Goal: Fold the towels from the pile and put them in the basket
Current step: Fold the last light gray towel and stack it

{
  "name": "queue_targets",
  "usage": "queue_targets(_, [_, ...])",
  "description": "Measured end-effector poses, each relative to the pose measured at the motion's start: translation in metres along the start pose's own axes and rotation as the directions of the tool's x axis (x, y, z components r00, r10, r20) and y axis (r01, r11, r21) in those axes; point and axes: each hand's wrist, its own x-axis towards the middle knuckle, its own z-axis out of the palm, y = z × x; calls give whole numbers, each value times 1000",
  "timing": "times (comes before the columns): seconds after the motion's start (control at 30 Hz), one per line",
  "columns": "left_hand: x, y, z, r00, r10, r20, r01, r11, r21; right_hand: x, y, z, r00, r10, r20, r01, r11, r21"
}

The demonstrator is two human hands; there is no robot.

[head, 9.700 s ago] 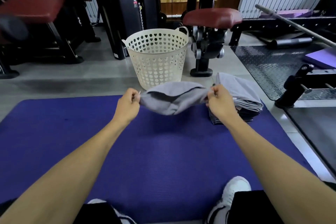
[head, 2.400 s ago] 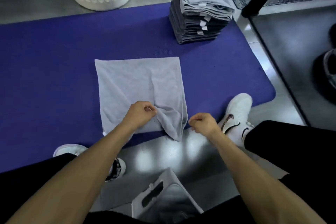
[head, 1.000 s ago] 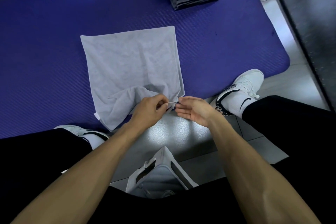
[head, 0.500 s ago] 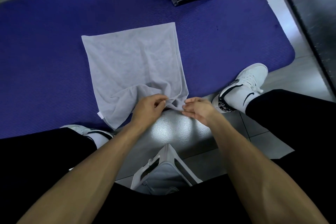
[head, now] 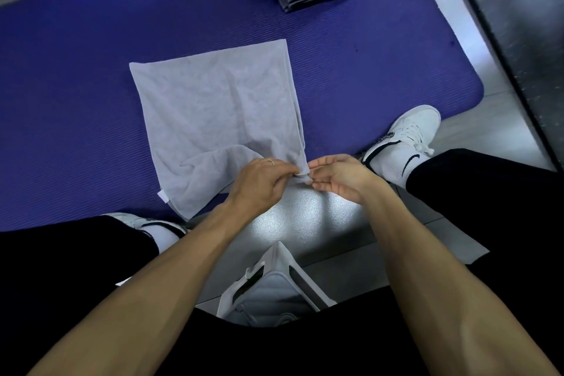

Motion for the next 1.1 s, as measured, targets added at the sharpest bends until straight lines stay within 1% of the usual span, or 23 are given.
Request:
queue_targets(0.13, [0, 3, 1, 1000, -19, 10, 20, 998, -58, -1, -1, 0, 1000, -12, 16, 12, 1000, 5])
queue_targets(0.37, [0, 1, 3, 999, 33, 34, -33, 999, -8, -2, 0, 2, 1000, -21, -14, 21, 1000, 18])
queue_targets(0.47, [-1, 0, 4, 998, 33, 48, -33, 999, -19, -3, -1, 3, 1000, -22, -18, 23, 999, 24])
queue_targets(0.53, [-2, -3, 4, 999, 18, 49, -16, 999, -37, -3, -3, 4, 999, -24, -27, 24, 1000, -5])
queue_targets(0.63, [-5, -8, 6, 998, -42, 36, 44, 997, -64, 0, -5, 10, 996, -45, -82, 43, 998, -37])
queue_targets(0.7, [-12, -9, 4, 987, -160, -16, 157, 980, -121, 5, -6, 19, 988, -93, -126, 81, 992, -95])
queue_targets(0.73, [-17, -9, 2, 966, -256, -45, 245, 954, -171, 8, -8, 24, 982, -128, -141, 108, 984, -141])
queue_targets(0.77, [-23, -11, -2, 928, -365, -73, 340, 911, -231, 12, -10, 32, 976, -165, -140, 137, 972, -189])
queue_targets(0.8, [-30, -14, -6, 874, -476, -95, 432, 852, -296, 16, -12, 41, 973, -193, -125, 160, 959, -236])
queue_targets(0.83, [-39, -19, -10, 807, -582, -103, 517, 779, -354, 21, -13, 51, 972, -211, -100, 175, 943, -283])
queue_targets(0.9, [-59, -34, -16, 642, -762, -90, 662, 609, -436, 31, -13, 76, 973, -227, -46, 193, 903, -385])
queue_targets(0.93, [-71, -43, -18, 552, -830, -83, 712, 520, -471, 37, -11, 90, 974, -226, -24, 194, 880, -434])
queue_targets(1.03, [-108, -64, -21, 278, -958, -68, 780, 267, -566, 55, 6, 127, 974, -226, 4, 186, 794, -579])
queue_targets(1.07, [-119, -69, -20, 198, -978, -62, 790, 196, -580, 60, 13, 137, 970, -244, 7, 193, 752, -630])
queue_targets(1.1, [-130, -74, -19, 135, -990, -51, 795, 139, -591, 63, 20, 145, 965, -262, 9, 201, 718, -666])
